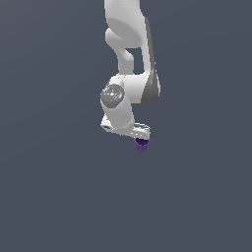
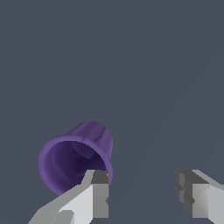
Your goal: Pick up the object and move it to a goal position.
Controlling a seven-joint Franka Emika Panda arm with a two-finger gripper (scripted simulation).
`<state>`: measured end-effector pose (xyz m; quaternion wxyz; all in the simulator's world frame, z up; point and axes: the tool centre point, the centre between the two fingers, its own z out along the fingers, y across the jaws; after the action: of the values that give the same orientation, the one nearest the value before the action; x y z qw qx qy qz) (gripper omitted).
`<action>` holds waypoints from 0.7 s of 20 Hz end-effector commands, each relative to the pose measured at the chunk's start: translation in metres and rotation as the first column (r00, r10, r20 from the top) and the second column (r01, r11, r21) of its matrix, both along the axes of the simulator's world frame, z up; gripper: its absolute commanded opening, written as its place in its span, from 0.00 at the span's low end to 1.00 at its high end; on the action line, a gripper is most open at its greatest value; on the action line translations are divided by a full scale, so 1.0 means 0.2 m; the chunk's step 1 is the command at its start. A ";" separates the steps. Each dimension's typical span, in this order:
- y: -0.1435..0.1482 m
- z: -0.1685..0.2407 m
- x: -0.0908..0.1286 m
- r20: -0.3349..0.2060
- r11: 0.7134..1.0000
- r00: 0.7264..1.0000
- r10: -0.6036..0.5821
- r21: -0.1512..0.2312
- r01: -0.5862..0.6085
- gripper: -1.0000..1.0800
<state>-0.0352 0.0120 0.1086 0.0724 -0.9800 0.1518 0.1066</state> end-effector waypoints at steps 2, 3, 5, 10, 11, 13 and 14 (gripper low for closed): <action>0.01 -0.04 -0.04 -0.084 0.990 0.989 -0.120 0.059 0.125 0.62; 0.01 -0.06 -0.05 -0.112 0.984 0.982 -0.155 0.076 0.164 0.62; 0.03 -0.08 -0.07 -0.169 0.965 0.961 -0.220 0.107 0.240 0.62; 0.07 -0.10 -0.10 -0.311 0.897 0.885 -0.346 0.167 0.409 0.62; 0.08 -0.10 -0.11 -0.336 0.883 0.869 -0.363 0.175 0.436 0.62; 0.09 -0.11 -0.11 -0.380 0.855 0.838 -0.390 0.188 0.483 0.62; 0.10 -0.11 -0.12 -0.400 0.842 0.824 -0.401 0.193 0.504 0.62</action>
<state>-0.0579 0.0291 0.0872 0.1998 -0.8722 0.3607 0.2632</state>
